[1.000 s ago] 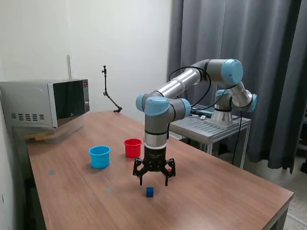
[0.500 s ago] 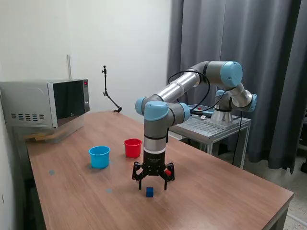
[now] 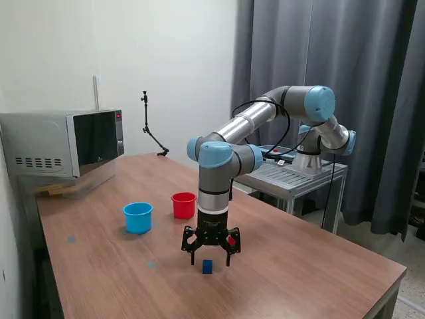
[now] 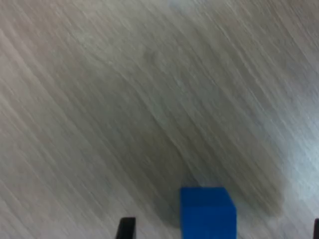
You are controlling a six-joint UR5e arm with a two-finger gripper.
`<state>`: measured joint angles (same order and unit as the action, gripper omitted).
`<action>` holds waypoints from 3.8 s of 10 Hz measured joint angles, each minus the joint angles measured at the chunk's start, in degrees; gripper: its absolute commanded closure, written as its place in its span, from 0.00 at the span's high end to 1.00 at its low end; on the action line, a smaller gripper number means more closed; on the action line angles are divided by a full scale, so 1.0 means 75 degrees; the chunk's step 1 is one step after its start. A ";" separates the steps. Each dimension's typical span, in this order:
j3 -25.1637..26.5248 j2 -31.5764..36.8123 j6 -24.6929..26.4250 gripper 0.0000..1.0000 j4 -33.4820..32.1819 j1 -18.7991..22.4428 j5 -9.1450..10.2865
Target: Place red objects in the red bin, and blue objects in the blue bin.
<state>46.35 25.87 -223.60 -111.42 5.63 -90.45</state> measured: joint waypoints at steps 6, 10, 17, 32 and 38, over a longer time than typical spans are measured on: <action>0.0014 -0.0003 0.0004 0.00 0.0016 -0.0008 0.0005; 0.0019 -0.0001 0.0045 0.00 0.0050 -0.0009 -0.0002; 0.0240 0.0928 0.0866 0.00 0.0280 -0.0148 -0.0083; 0.0544 0.2381 0.5813 0.00 0.1254 -0.1406 -0.0753; 0.0312 0.2295 0.7504 0.00 0.1401 -0.2411 -0.0794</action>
<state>48.69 43.08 -167.32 -100.91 -12.45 -96.41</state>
